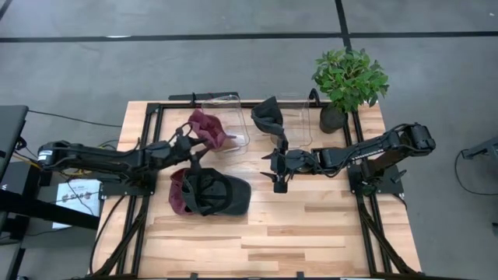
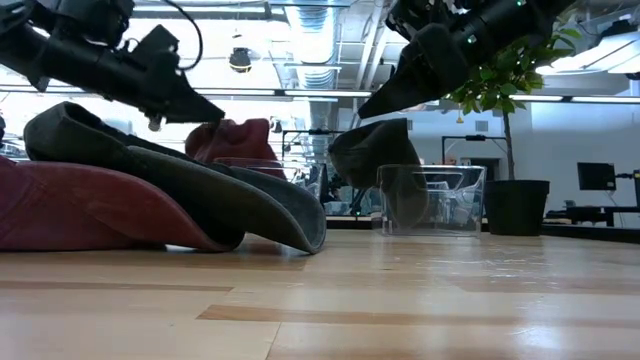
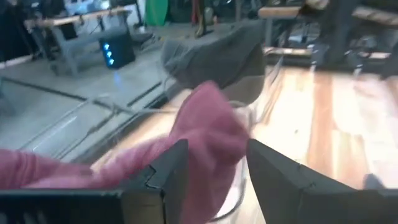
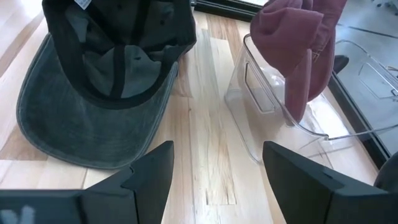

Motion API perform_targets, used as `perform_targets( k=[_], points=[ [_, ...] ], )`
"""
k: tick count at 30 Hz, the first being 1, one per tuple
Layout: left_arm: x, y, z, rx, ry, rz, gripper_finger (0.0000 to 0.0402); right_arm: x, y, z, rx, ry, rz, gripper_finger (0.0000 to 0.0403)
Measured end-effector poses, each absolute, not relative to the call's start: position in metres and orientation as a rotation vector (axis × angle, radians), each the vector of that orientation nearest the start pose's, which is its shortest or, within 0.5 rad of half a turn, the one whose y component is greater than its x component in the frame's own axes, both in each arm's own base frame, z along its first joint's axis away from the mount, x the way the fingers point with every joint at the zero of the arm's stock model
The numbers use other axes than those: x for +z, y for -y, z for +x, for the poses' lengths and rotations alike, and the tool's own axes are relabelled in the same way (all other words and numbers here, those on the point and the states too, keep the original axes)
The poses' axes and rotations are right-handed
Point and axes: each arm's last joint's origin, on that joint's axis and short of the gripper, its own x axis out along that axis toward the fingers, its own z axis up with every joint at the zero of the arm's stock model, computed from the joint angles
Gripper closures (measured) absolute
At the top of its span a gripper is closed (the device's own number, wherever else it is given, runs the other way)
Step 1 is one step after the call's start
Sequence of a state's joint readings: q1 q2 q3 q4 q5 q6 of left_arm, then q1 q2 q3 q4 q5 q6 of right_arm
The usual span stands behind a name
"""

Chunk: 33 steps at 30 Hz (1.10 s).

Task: Pick & Place hat
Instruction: Put the right red cap in the left transparent bin

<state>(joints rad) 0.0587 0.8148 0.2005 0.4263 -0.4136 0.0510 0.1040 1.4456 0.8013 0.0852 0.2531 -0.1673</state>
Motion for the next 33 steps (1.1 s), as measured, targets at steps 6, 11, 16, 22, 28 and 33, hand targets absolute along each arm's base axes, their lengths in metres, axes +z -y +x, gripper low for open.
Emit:
perform_targets(
  k=[6,11,16,22,28,33],
  points=[
    [0.195,-0.011,0.161,0.403,-0.156,0.188,0.0238,0.215,-0.024,0.299,-0.099,-0.564,-0.263,0.0163],
    [0.202,-0.014,0.156,0.57,-0.132,0.264,0.0245,0.215,-0.024,0.299,-0.099,-0.564,-0.263,0.0163],
    [0.209,-0.021,0.154,0.77,-0.159,0.35,0.0254,0.215,-0.024,0.299,-0.1,-0.564,-0.263,0.0163],
    [0.22,-0.02,0.16,0.767,-0.221,0.442,0.0272,0.215,-0.024,0.299,-0.096,-0.565,-0.279,0.0163],
    [0.227,-0.02,0.17,0.704,-0.449,0.475,0.0302,0.212,-0.023,0.297,-0.093,-0.605,-0.286,0.0163],
    [0.244,-0.015,0.174,0.613,-0.523,0.476,0.0314,0.208,-0.023,0.294,-0.088,-0.655,-0.295,0.0163]
  ],
)
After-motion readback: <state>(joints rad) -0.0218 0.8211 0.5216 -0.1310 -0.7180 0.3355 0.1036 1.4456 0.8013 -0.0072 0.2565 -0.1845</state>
